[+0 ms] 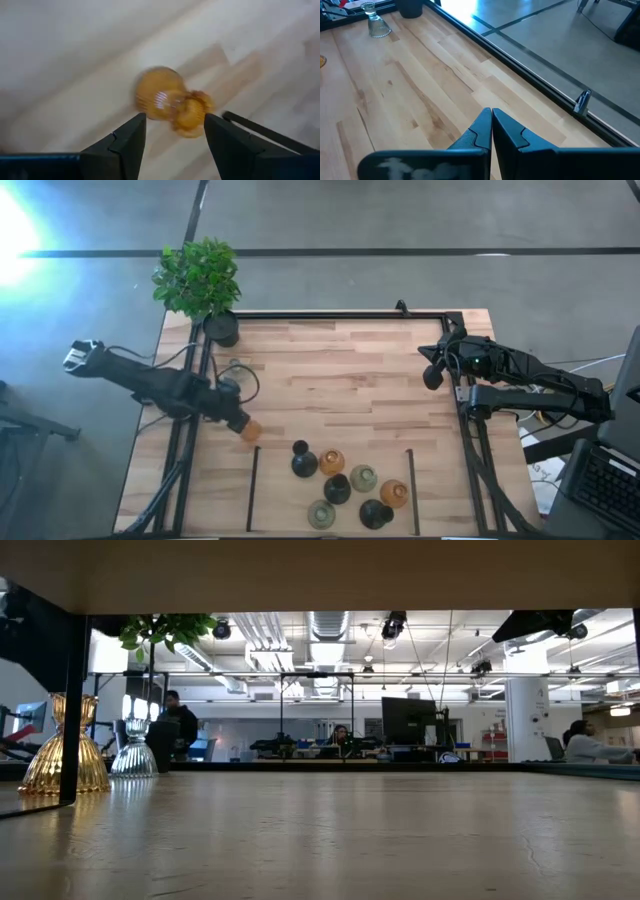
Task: Pick & Place candle stick holders
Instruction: Put the orange glass candle holder on the shelf
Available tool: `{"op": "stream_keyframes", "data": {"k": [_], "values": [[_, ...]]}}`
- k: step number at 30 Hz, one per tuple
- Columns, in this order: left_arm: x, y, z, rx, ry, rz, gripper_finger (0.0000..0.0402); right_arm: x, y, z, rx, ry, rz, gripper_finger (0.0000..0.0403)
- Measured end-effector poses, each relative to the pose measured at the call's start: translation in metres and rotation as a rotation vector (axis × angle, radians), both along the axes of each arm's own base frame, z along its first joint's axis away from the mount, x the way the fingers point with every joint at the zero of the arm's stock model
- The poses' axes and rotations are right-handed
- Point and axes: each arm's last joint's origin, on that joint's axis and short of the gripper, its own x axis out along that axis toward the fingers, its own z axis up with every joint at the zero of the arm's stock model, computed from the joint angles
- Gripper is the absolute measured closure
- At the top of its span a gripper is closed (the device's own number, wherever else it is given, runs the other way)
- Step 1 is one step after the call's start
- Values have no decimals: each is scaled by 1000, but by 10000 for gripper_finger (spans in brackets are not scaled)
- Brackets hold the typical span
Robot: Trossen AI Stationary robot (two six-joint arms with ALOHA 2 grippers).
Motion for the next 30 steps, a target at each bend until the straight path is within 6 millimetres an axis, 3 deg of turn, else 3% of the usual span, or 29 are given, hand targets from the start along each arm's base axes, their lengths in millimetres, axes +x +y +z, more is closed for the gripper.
{"op": "stream_keyframes", "data": {"k": [5,15,30], "values": [[6,-2,-10,-109,-56,-3,197,0,0,0,0,0,0,394],[4,-1,-18,-93,28,12,197,0,0,0,0,0,0,394],[16,-4,-31,-74,53,6,198,0,0,0,0,1,1,394]]}}
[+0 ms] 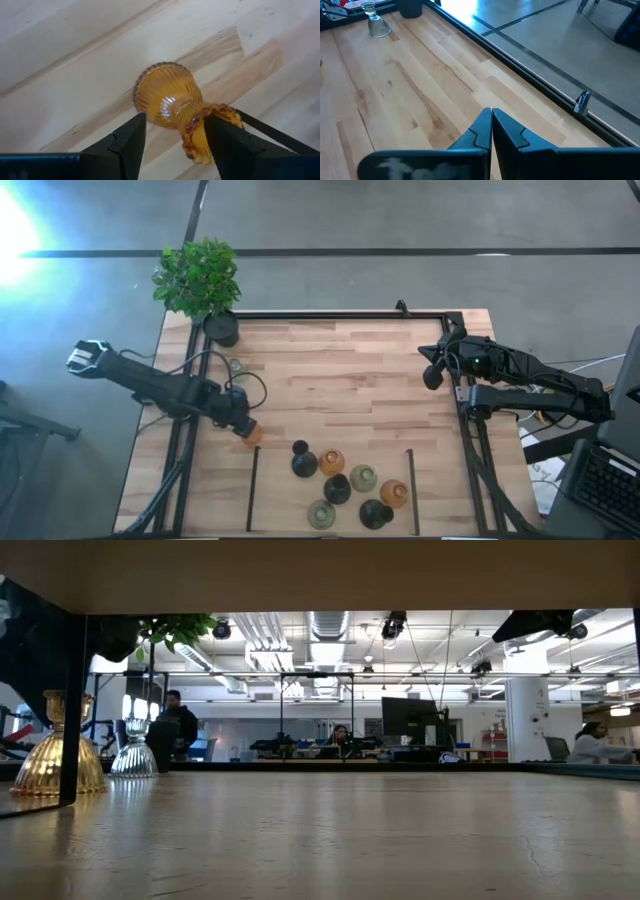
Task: Pick & Place candle stick holders
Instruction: Put the orange glass candle holder on the shelf
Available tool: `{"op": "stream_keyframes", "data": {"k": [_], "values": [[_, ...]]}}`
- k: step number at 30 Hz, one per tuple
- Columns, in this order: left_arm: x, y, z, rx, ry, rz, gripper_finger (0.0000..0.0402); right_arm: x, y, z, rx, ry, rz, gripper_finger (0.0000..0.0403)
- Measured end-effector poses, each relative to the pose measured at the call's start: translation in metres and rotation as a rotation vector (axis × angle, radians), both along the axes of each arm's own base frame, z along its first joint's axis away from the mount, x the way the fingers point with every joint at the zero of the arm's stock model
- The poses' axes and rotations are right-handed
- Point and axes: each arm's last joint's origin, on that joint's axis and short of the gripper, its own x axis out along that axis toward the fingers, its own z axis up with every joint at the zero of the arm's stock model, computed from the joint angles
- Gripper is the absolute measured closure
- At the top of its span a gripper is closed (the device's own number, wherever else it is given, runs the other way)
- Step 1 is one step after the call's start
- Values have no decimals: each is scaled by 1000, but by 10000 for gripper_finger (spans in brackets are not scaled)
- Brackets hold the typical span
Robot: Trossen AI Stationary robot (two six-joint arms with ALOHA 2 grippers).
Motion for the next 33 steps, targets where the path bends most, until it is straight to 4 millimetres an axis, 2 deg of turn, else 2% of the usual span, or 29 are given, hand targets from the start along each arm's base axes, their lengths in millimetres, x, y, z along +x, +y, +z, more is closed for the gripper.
{"op": "stream_keyframes", "data": {"k": [3,5,10,11,18,24,29,33], "values": [[2,0,0,15,-12,-21,209,0,0,0,0,0,0,394],[3,0,0,24,-16,-35,235,0,0,0,0,0,0,394],[3,0,1,41,-24,-66,357,0,0,0,0,0,0,394],[3,0,2,47,-30,-71,370,0,0,0,0,-1,0,394],[-2,1,9,65,-33,-87,370,0,0,0,0,0,0,394],[-11,5,49,93,-78,-115,370,0,0,0,0,0,0,394],[-27,10,103,132,-150,-128,370,0,0,0,0,0,0,394],[-38,13,150,129,-297,-160,370,0,0,0,0,0,0,394]]}}
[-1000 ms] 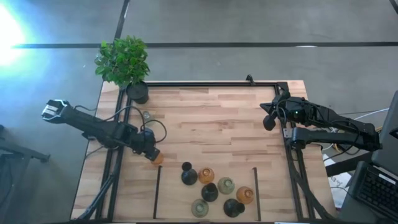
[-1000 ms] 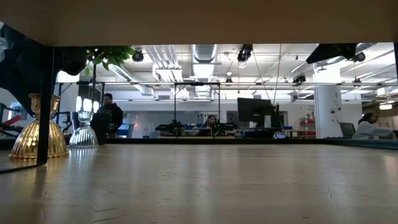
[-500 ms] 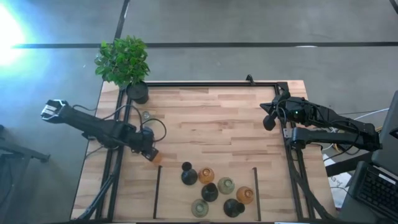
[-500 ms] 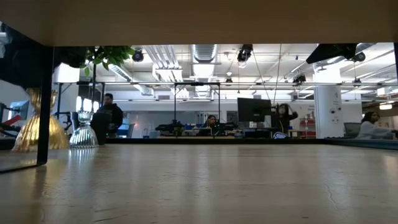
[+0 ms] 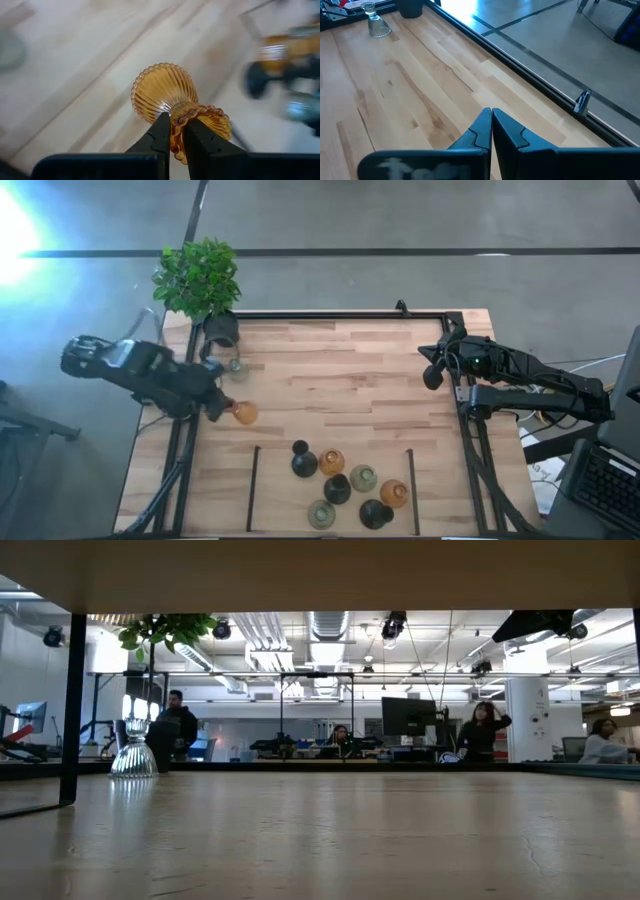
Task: Pick & Place candle stick holders
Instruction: Put the orange glass candle holder on the shelf
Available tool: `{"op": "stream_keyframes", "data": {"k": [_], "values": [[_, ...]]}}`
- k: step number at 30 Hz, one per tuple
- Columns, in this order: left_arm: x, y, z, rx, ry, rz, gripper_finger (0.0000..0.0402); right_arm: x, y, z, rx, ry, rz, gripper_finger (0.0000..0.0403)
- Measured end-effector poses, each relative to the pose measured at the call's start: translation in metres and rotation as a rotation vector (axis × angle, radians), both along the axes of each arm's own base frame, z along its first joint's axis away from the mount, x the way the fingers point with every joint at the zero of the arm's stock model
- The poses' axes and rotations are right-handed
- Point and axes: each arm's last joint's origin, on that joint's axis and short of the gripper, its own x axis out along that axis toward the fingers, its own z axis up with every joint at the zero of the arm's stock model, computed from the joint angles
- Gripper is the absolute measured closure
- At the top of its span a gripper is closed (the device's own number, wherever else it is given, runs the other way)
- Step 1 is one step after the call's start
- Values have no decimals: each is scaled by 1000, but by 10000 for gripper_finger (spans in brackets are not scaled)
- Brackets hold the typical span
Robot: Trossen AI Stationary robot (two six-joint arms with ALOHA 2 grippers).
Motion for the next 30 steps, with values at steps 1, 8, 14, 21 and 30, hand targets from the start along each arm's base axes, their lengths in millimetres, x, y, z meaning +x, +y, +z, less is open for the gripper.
{"op": "stream_keyframes", "data": {"k": [1,8,14,21,30], "values": [[-3,1,12,-6,-38,-18,370,0,0,0,0,0,0,394],[-6,-4,81,-33,-259,-231,370,0,0,0,0,0,0,394],[16,-32,92,-19,-240,-413,370,0,0,0,0,0,0,394],[39,-96,71,68,-126,-660,370,0,0,0,0,0,0,394],[57,-144,54,121,-70,-768,370,0,0,0,0,-1,0,394]]}}
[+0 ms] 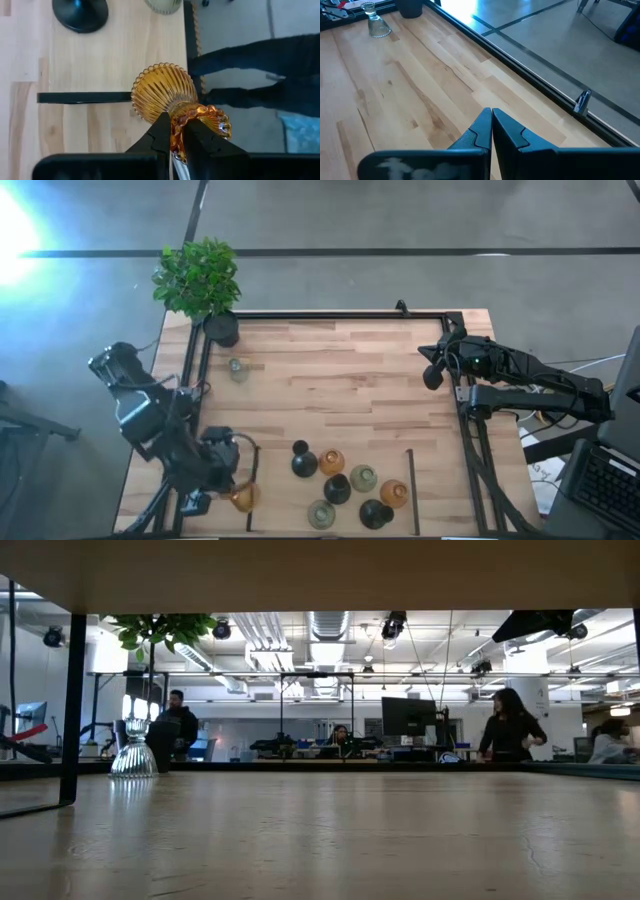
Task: Pick & Place candle stick holders
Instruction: Put the orange glass candle holder on the shelf
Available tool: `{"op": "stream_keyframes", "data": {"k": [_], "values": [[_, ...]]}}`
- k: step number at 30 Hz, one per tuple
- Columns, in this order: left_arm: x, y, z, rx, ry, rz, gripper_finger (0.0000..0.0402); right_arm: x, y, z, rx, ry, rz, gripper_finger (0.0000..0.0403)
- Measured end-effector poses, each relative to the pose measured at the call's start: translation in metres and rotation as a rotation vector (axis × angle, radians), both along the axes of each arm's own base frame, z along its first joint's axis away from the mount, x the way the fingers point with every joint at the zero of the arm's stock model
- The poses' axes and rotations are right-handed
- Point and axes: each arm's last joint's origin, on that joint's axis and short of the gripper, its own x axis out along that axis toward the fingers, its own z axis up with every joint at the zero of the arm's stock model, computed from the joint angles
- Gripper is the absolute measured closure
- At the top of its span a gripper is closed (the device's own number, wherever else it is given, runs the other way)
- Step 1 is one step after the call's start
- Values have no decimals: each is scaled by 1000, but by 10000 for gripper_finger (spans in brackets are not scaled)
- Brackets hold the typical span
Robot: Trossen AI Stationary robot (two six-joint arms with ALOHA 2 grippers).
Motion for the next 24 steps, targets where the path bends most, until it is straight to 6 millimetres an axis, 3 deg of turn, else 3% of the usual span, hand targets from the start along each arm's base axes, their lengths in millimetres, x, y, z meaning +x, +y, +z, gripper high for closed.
{"op": "stream_keyframes", "data": {"k": [10,19,24], "values": [[23,-19,-20,86,10,-68,370,0,0,0,0,0,0,394],[33,-16,-21,114,-38,-124,370,0,0,0,0,0,0,394],[35,-12,-10,93,-68,-102,370,0,0,0,0,0,0,394]]}}
